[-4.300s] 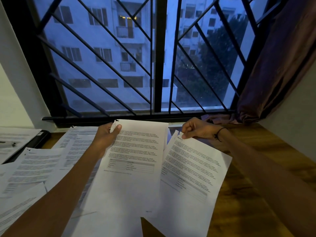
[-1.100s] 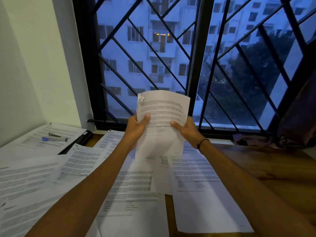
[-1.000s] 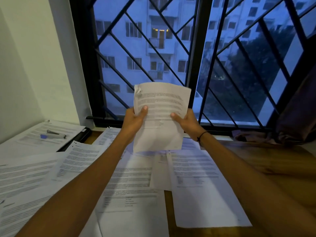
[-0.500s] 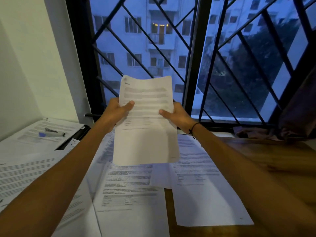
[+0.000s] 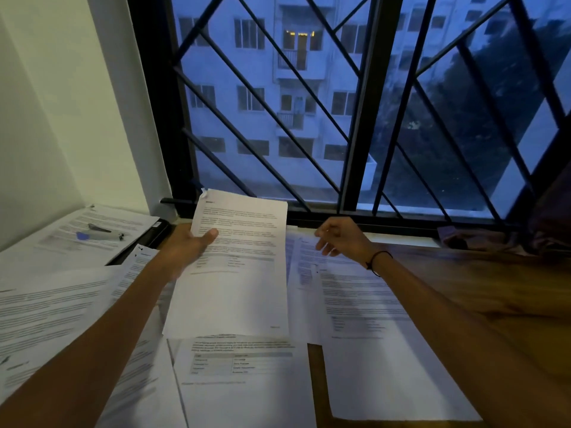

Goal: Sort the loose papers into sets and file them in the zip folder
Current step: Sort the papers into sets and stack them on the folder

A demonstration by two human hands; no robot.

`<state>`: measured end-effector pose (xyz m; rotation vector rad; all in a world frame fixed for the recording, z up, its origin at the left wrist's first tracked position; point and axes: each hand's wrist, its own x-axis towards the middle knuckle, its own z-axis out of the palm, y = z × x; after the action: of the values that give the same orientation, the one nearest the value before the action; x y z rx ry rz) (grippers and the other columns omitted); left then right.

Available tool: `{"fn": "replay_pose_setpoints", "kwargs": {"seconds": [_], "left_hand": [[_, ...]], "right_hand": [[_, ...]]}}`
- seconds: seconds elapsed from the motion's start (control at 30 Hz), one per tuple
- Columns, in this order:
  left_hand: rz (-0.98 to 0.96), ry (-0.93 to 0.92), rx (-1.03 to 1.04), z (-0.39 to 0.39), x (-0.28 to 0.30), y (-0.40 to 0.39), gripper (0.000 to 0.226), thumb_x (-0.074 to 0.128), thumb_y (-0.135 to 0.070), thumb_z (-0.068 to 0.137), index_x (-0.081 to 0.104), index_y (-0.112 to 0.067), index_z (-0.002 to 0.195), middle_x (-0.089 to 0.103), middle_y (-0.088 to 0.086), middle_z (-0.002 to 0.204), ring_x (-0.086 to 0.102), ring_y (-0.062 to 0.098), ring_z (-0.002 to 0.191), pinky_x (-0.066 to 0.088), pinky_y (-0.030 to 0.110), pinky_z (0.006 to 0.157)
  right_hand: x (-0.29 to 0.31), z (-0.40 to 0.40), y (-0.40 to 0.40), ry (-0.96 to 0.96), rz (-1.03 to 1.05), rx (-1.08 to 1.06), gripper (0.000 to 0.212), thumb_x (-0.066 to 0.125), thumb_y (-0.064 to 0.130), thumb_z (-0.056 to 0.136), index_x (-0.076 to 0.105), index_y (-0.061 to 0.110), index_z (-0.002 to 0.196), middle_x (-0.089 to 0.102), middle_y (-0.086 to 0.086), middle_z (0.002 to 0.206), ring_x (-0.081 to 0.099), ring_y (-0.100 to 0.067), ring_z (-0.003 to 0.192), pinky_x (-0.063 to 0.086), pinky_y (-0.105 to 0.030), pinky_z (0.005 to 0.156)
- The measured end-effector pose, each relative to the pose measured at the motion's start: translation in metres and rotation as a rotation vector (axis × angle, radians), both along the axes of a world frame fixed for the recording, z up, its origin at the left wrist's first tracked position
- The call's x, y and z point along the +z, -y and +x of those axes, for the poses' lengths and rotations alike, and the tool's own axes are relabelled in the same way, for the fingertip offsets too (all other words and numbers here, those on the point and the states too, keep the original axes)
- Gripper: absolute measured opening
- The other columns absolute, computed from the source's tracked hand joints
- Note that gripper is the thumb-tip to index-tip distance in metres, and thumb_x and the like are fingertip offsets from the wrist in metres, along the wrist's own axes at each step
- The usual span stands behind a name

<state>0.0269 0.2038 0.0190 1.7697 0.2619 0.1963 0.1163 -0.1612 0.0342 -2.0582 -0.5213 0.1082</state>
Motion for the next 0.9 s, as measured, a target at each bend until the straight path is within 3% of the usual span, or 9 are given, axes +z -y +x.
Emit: {"fn": "replay_pose_setpoints", "kwargs": {"seconds": [0.07,0.1,0.2,0.27,0.37,0.47,0.7,0.8,0.9], "left_hand": [[0.013,-0.014,-0.017,0.003,-0.007,-0.008,0.039,0.077,-0.037,0.09,0.07,-0.019,0.123,0.078,0.001,0.111,0.076,0.027,0.099,0.057,0.055,0.094],[0.027,-0.018,-0.026,0.004,-0.01,-0.011,0.038,0.076,-0.036,0.091,0.07,-0.019,0.123,0.078,0.002,0.111,0.076,0.027,0.099,0.058,0.055,0.094],[0.059,-0.03,-0.029,0.008,-0.012,-0.012,0.032,0.074,-0.035,0.092,0.071,-0.017,0.119,0.079,0.001,0.106,0.077,0.026,0.095,0.059,0.053,0.091],[0.053,-0.037,-0.034,0.011,-0.012,-0.01,0.03,0.073,-0.033,0.093,0.072,-0.016,0.118,0.08,0.002,0.104,0.078,0.025,0.093,0.06,0.052,0.09],[0.069,-0.057,-0.029,0.015,-0.015,-0.008,0.031,0.073,-0.036,0.093,0.071,-0.017,0.118,0.08,-0.002,0.099,0.078,0.021,0.088,0.062,0.044,0.082],[0.072,-0.061,-0.019,0.02,-0.018,-0.008,0.03,0.073,-0.037,0.092,0.07,-0.019,0.117,0.08,-0.004,0.097,0.078,0.018,0.083,0.06,0.033,0.069],[0.047,-0.057,-0.012,0.026,-0.021,-0.006,0.03,0.075,-0.034,0.091,0.069,-0.017,0.115,0.08,-0.006,0.088,0.078,0.018,0.079,0.061,0.032,0.064],[0.03,-0.059,-0.015,0.027,-0.021,-0.004,0.026,0.075,-0.035,0.091,0.068,-0.019,0.111,0.079,-0.009,0.083,0.078,0.017,0.075,0.059,0.03,0.059],[0.008,-0.05,-0.017,0.028,-0.02,-0.003,0.015,0.073,-0.03,0.093,0.066,-0.022,0.103,0.078,-0.011,0.078,0.078,0.015,0.073,0.059,0.033,0.064]], "right_hand": [[-0.017,0.012,0.012,0.113,-0.141,-0.002,0.006,0.068,0.009,0.096,0.068,0.007,0.101,0.073,-0.007,0.091,0.071,-0.009,0.077,0.055,-0.034,0.073],[-0.023,0.016,0.017,0.175,-0.238,0.002,0.012,0.072,0.014,0.093,0.068,0.011,0.105,0.07,-0.003,0.099,0.066,-0.007,0.087,0.051,-0.034,0.081],[-0.041,0.027,0.025,0.274,-0.583,0.038,0.052,0.075,0.048,0.086,0.057,0.026,0.131,0.053,0.0,0.131,0.044,-0.017,0.121,0.035,-0.044,0.106],[-0.043,0.031,0.026,0.224,-0.672,0.09,0.073,0.074,0.059,0.083,0.047,0.027,0.143,0.042,0.0,0.145,0.035,-0.021,0.134,0.025,-0.043,0.111],[-0.042,0.033,0.026,0.098,-0.649,0.148,0.083,0.074,0.06,0.082,0.04,0.026,0.15,0.035,-0.001,0.154,0.033,-0.02,0.139,0.027,-0.037,0.114],[-0.044,0.036,0.032,0.092,-0.662,0.146,0.085,0.072,0.064,0.081,0.039,0.031,0.151,0.033,0.004,0.155,0.03,-0.019,0.142,0.019,-0.033,0.112],[-0.048,0.037,0.035,0.111,-0.633,0.123,0.083,0.073,0.065,0.079,0.041,0.033,0.149,0.034,0.007,0.154,0.029,-0.015,0.14,0.013,-0.029,0.105],[-0.048,0.038,0.036,0.069,-0.606,0.09,0.096,0.069,0.081,0.069,0.038,0.038,0.149,0.031,0.009,0.154,0.027,-0.014,0.141,0.017,-0.035,0.109],[-0.047,0.042,0.037,0.087,-0.586,-0.01,0.109,0.052,0.097,0.059,0.035,0.039,0.149,0.036,0.006,0.152,0.029,-0.019,0.142,0.022,-0.052,0.116]]}}
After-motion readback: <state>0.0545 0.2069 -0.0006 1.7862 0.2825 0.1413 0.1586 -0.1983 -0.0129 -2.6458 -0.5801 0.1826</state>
